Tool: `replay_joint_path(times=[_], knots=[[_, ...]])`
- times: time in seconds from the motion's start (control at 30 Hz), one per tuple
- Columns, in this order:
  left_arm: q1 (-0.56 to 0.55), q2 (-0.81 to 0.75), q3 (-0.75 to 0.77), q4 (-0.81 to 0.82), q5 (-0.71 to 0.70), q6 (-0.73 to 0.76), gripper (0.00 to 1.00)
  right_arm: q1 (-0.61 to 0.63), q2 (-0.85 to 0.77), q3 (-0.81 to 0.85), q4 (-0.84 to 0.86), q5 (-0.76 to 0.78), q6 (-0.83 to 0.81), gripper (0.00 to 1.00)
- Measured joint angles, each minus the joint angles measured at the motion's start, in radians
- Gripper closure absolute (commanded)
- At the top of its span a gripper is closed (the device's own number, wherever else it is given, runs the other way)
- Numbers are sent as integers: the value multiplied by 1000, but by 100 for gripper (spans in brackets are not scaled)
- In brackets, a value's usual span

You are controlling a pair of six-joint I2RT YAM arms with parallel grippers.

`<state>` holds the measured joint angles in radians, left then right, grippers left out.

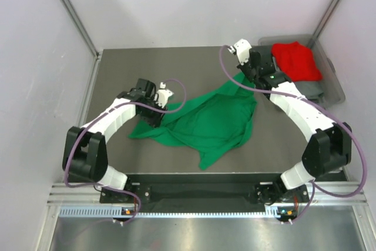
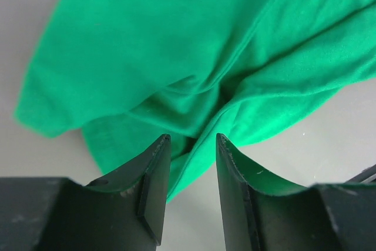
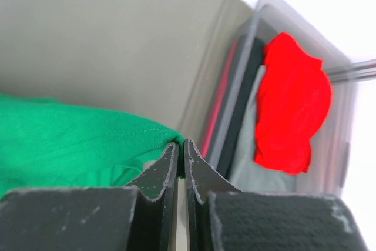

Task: Fold and stack the t-shirts
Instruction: Flatten the tshirt out

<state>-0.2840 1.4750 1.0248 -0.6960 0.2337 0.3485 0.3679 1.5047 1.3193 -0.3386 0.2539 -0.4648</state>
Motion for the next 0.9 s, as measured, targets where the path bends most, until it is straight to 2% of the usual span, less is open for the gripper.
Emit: replay_joint_path(times=[0.23,0.7,0.77,0.83,0.87,0.9], knots=[[-55,139,44,-21,-34,17,59,-19,68,23,-32,-24,11,100],[-83,335,246,-50,-97,2,63,-26,54,6,-28,-65,25,100],[-88,351,256,-60,-97,-1,68,-26,43,-14,-28,-68,24,100],[-97,364,256,-68,-98,-5,82,-26,35,-31,-29,-69,24,100],[-101,370,256,-72,-99,-5,100,-26,31,-37,-29,-70,24,100],[-104,374,256,-74,-100,-11,100,-26,29,-39,-30,-72,24,100]])
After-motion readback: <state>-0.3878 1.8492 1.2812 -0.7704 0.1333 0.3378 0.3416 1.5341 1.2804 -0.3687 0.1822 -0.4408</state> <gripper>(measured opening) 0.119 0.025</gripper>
